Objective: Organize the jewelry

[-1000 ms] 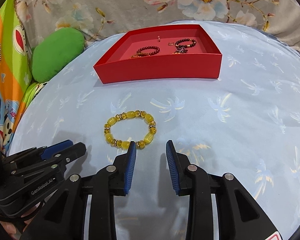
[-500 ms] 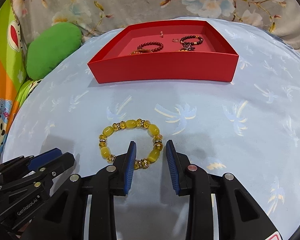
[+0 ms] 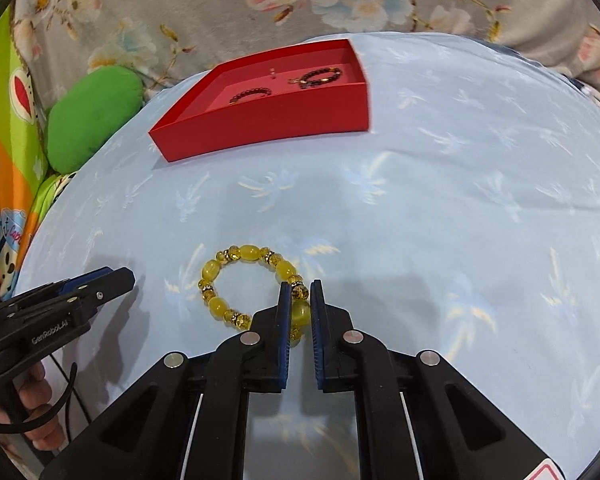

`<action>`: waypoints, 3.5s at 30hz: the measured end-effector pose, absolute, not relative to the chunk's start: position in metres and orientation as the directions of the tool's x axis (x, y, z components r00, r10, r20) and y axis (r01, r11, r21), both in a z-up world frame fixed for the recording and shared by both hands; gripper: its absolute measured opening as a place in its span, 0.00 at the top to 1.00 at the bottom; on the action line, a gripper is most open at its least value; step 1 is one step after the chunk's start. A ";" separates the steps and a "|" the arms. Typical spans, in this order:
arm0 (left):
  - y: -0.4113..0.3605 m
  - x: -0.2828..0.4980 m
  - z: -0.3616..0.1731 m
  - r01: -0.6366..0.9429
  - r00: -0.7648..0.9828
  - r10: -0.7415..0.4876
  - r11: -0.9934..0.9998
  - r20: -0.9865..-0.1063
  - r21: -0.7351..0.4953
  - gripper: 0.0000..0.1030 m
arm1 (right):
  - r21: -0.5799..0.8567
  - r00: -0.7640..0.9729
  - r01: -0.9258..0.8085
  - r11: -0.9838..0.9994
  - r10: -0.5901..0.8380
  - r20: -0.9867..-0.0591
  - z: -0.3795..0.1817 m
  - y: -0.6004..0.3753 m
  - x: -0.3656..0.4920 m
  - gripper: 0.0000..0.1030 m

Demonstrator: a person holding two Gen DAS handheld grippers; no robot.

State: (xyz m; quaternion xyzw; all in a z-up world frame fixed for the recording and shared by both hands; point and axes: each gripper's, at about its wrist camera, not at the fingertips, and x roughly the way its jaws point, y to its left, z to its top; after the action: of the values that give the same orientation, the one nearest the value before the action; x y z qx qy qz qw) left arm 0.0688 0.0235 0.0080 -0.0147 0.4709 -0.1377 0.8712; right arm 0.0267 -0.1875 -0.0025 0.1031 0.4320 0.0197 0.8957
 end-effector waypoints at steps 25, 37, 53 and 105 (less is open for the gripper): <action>0.066 0.054 0.011 0.125 0.527 -0.212 0.977 -0.823 -0.172 0.67 | 0.235 0.613 0.046 0.971 0.158 -0.774 -0.010 -0.188 -0.001 0.91; 0.034 0.054 0.004 0.194 0.511 -0.228 0.970 -0.829 -0.147 0.67 | 0.230 0.607 0.048 0.972 0.155 -0.780 -0.014 -0.185 0.003 0.88; 0.008 0.053 0.015 0.271 0.525 -0.253 0.955 -0.813 -0.123 0.92 | 0.237 0.636 0.032 0.971 0.163 -0.754 0.008 -0.182 0.007 0.90; -0.057 0.292 0.097 0.290 0.622 -0.272 0.951 -0.734 -0.106 0.95 | 0.166 0.757 -0.038 0.985 0.137 -0.640 0.108 -0.192 0.281 0.90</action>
State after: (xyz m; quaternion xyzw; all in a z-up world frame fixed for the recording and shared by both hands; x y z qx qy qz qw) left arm 0.2918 -0.0574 0.0970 0.0112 0.4056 -0.1560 0.9006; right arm 0.2813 -0.1921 0.1085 0.0714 0.3458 0.0467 0.9344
